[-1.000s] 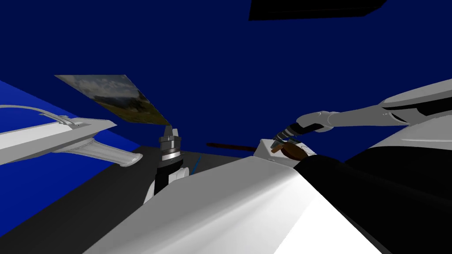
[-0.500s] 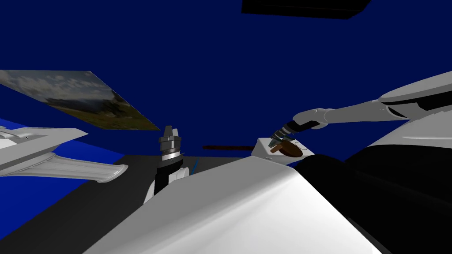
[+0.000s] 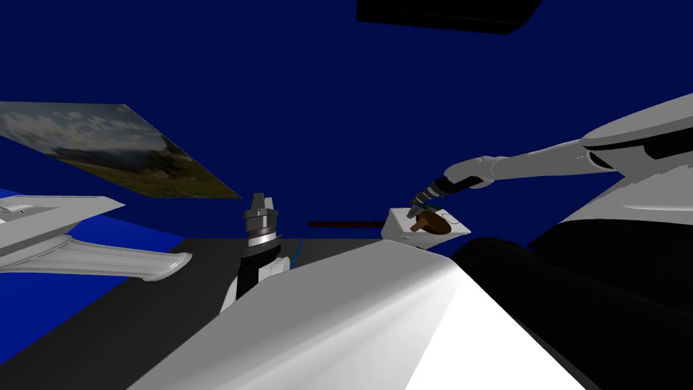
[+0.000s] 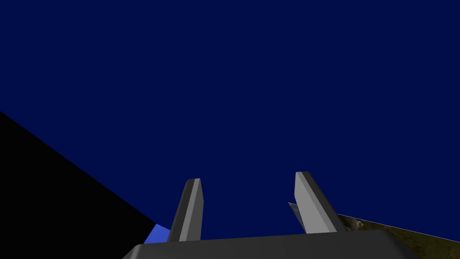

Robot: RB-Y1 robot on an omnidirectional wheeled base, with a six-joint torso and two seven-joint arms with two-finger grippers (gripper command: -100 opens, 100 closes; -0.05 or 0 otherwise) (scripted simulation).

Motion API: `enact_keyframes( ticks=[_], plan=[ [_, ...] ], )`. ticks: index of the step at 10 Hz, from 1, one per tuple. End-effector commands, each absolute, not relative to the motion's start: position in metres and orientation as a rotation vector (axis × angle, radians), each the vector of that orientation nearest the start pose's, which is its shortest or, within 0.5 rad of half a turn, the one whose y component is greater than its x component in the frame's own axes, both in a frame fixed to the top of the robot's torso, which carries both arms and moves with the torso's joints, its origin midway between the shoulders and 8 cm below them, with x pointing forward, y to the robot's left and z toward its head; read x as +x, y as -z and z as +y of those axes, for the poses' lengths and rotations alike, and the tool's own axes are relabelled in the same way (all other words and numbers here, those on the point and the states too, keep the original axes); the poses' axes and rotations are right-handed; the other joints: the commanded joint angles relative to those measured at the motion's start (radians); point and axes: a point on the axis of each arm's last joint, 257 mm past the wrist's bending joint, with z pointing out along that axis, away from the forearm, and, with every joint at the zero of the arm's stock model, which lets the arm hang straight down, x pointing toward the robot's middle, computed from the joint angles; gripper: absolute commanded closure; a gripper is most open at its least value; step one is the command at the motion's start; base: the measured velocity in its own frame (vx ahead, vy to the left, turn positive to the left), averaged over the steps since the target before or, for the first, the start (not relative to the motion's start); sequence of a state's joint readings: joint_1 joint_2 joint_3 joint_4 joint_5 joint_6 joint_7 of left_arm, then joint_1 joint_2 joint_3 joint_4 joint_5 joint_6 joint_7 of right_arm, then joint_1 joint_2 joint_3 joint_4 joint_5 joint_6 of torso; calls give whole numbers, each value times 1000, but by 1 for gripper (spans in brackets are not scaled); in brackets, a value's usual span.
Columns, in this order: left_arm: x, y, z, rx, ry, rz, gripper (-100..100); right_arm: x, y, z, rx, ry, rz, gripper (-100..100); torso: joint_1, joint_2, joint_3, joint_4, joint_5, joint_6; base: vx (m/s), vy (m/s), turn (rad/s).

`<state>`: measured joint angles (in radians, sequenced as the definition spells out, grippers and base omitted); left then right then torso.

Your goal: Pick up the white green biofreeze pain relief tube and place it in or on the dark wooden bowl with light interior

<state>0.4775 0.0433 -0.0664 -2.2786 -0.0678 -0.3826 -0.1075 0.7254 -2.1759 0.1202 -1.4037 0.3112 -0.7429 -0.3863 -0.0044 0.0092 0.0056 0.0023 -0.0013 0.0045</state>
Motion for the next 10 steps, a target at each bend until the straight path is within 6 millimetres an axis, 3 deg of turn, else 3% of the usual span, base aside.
enact_keyframes(
  ticks=[1,2,4,7,8,10],
  plan=[
    [369,-6,246,-621,1208,785,0,358,151,-557,-542,-37,2697,100,0,0,0,0,0,0,-107,-45,-104],
    [369,-6,246,-621,1208,785,0,373,138,-549,-553,-28,2670,100,0,2,1,1,1,0,-146,-92,-82],
    [369,-6,246,-621,1208,785,0,373,138,-549,-553,-28,2670,100,-2,3,2,1,0,1,-63,-42,-2],
    [369,-6,246,-621,1208,785,0,417,98,-522,-588,-13,2589,100,-2,2,1,1,0,1,-80,-54,-75],
    [369,-6,246,-621,1208,785,0,417,98,-522,-588,-13,2589,100,-2,4,2,1,0,1,-94,-54,1],
    [369,-6,246,-621,1208,785,0,442,72,-501,-614,-10,2537,100,-2,4,2,1,0,3,-93,-53,-69]
  ],
)
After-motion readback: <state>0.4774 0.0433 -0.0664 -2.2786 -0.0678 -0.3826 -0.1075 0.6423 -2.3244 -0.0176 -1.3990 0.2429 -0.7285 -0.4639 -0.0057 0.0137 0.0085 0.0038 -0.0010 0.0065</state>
